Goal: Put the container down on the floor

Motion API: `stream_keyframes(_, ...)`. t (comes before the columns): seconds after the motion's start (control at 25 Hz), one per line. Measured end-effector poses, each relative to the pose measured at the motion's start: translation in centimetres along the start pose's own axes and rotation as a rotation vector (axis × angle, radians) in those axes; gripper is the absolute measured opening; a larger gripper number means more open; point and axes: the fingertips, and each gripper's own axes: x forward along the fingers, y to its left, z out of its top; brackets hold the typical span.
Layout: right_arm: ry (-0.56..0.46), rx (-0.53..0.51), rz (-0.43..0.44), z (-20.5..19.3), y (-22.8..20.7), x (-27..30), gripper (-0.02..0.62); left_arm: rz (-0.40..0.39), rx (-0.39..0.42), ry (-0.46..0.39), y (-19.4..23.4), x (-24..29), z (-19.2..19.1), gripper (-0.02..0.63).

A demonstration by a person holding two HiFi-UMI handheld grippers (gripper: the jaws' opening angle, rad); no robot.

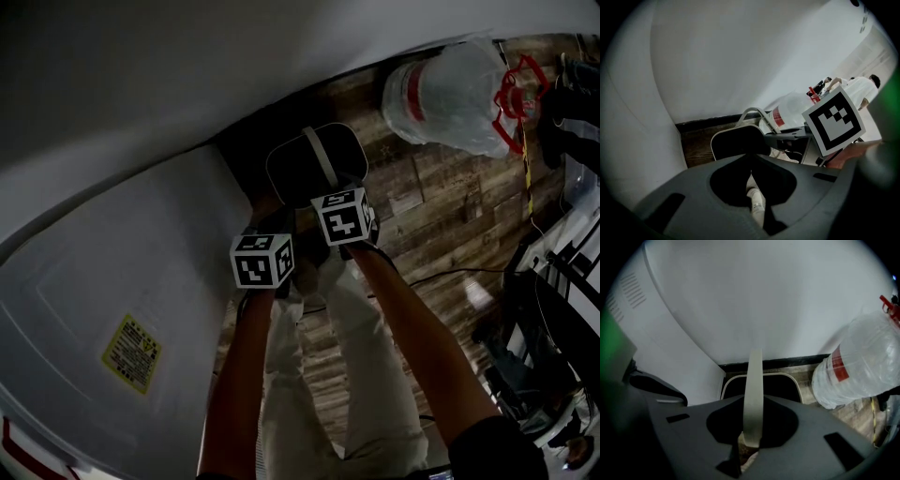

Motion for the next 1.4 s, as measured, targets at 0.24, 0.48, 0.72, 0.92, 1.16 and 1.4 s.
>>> stream_keyframes(0.24,0.015,0.01,-0.006,-1.1,-0.8,0.1,0.034,-0.001,0.004,0.017,-0.4,0.6,-0.7,0.02)
stream_keyframes(0.48,0.043,0.024,-0.004,-2.6,-1.7,0.1,0.034,-0.006,0.006,0.031,-1.1,1.0,-1.0,0.02)
stream_keyframes(0.72,0.048,0.04,0.0,-3.5,-2.4,-0.1,0.034,-0.019,0.021,0.042,-2.1,1.6,-1.3,0.02)
stream_keyframes(0.92,0.037,0.053,-0.002,-3.8,-2.8,-0.1,0.034,-0.024,0.039,0.063,-2.6,2.1,-2.1,0.02)
stream_keyframes(1.16,0.017,0.061,-0.01,-3.9,-3.4,-0.3,0.034,-0.025,0.056,0.071,-2.9,2.2,-2.5,0.019)
stream_keyframes(1.4,-0.003,0.064,-0.021,-4.1,-4.2,-0.1,0.034,-0.028,0.06,0.072,-3.3,3.3,-2.7,0.02)
